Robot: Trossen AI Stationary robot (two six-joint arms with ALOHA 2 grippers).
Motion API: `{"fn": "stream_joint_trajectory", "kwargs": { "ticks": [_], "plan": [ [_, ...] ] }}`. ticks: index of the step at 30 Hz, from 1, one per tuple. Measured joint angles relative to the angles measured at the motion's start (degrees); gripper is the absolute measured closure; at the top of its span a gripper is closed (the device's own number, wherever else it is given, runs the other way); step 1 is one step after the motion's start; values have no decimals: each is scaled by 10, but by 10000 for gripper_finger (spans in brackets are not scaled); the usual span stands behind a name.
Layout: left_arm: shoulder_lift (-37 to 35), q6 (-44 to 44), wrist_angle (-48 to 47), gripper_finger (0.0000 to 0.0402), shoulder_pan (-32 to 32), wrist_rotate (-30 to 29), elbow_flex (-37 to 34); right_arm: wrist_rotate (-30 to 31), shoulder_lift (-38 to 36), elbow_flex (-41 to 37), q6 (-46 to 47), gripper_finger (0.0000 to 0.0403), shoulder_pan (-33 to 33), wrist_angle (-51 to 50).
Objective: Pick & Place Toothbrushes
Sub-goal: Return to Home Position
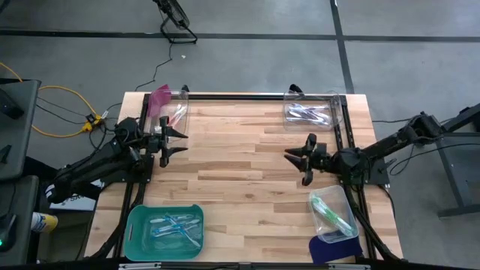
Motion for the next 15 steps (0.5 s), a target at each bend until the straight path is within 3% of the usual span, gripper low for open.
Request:
{"fn": "stream_joint_trajectory", "kwargs": {
  "ticks": [11,15],
  "plan": [
    [-44,-30,1,208,0,-1,-56,-175,-2,-52,47,310,-141,38],
    [-77,-34,-6,208,0,-1,-65,-191,-12,-66,46,310,-168,40]
  ]
}}
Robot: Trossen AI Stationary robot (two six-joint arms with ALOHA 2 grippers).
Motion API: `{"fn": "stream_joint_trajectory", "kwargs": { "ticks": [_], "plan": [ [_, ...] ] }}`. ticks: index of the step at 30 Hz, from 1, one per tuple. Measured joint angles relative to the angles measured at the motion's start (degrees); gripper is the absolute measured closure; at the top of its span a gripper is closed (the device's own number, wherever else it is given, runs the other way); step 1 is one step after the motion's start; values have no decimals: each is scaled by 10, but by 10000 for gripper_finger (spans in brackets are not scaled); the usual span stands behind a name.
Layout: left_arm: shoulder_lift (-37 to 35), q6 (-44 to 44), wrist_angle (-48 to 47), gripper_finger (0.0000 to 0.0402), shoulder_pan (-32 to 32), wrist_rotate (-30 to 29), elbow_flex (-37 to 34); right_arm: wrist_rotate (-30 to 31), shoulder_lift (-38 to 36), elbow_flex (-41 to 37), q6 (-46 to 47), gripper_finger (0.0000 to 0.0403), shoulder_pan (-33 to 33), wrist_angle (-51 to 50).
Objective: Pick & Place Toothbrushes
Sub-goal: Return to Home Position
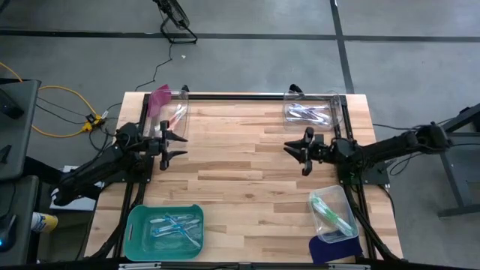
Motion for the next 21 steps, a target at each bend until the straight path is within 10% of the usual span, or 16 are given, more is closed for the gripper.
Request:
{"fn": "stream_joint_trajectory", "kwargs": {
  "ticks": [21],
  "plan": [
    [-44,-24,-40,208,0,-7,-4,18,-163,-65,-15,336,-14,-136]
  ]
}}
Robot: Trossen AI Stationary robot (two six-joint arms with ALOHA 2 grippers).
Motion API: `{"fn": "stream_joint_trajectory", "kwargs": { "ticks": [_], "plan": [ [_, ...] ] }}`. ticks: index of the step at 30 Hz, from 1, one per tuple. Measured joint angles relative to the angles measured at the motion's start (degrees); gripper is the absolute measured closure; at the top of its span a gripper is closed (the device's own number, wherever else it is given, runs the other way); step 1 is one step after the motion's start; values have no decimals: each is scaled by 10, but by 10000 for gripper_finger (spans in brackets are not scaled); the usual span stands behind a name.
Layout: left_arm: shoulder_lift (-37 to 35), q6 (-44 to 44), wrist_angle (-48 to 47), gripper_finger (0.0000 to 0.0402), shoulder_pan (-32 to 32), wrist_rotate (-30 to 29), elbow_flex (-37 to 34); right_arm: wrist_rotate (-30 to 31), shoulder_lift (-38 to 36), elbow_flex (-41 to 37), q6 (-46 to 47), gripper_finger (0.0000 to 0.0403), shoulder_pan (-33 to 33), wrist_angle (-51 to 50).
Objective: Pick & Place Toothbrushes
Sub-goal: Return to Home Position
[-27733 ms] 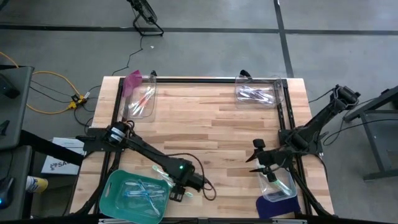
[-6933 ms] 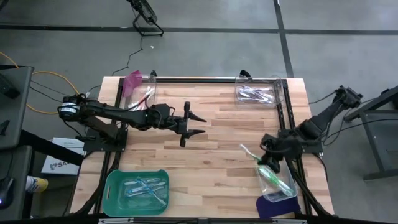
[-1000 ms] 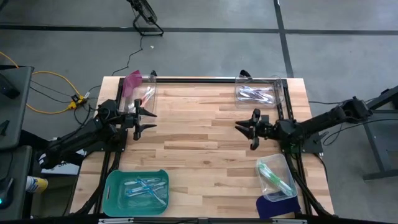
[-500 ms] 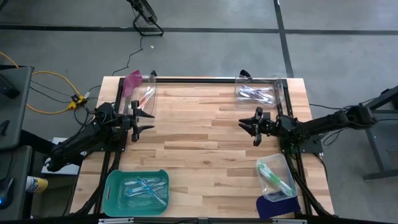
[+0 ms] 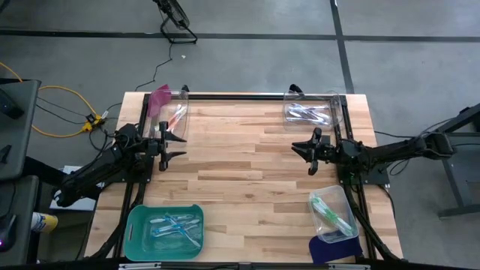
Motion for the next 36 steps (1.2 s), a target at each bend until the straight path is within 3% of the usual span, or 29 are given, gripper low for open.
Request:
{"fn": "stream_joint_trajectory", "kwargs": {
  "ticks": [7,17,31,33,36],
  "plan": [
    [4,-33,59,208,0,-1,-35,-2,-31,0,11,358,0,-72],
    [4,-25,53,208,0,-3,-36,2,-94,0,12,397,0,-182],
    [7,-67,53,208,-2,-17,-37,3,-180,-1,27,400,-1,-289],
    [7,-69,53,208,-11,-31,-38,3,-183,-1,31,400,0,-295],
    [6,-78,51,208,-40,-102,-38,7,-183,-1,33,400,0,-295]
  ]
}}
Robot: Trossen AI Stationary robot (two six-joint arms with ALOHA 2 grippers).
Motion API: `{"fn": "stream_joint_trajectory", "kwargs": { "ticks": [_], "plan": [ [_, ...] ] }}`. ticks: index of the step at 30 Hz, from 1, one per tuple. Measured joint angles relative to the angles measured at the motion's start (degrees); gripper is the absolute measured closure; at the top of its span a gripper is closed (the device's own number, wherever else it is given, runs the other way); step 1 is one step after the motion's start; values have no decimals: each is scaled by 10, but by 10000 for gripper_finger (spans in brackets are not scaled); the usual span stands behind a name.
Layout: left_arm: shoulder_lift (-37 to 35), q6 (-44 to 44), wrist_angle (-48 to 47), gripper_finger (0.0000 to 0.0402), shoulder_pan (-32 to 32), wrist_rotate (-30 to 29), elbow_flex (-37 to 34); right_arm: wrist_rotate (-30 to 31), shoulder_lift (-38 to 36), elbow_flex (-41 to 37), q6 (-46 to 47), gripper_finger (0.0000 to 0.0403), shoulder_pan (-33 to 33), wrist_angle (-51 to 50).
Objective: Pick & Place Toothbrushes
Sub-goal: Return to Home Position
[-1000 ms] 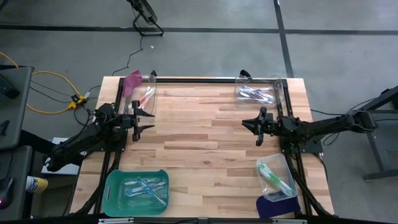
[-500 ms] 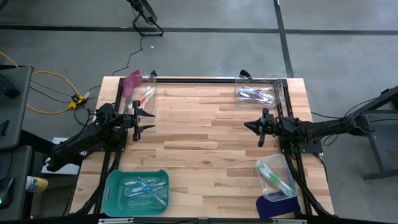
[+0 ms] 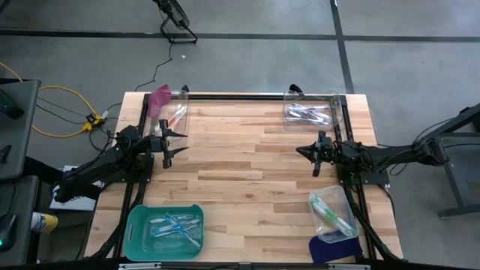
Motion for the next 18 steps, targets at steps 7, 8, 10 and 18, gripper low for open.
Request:
{"fn": "stream_joint_trajectory", "kwargs": {
  "ticks": [7,8,10,18],
  "plan": [
    [6,10,-17,208,-116,-160,0,28,0,0,0,401,0,-1],
    [6,14,-21,208,-132,-183,0,27,0,0,-1,401,0,-1],
    [7,29,-31,208,-159,-218,0,26,0,0,-1,401,0,-1],
    [7,45,-35,208,-182,-249,0,24,0,0,-2,401,0,-5]
  ]
}}
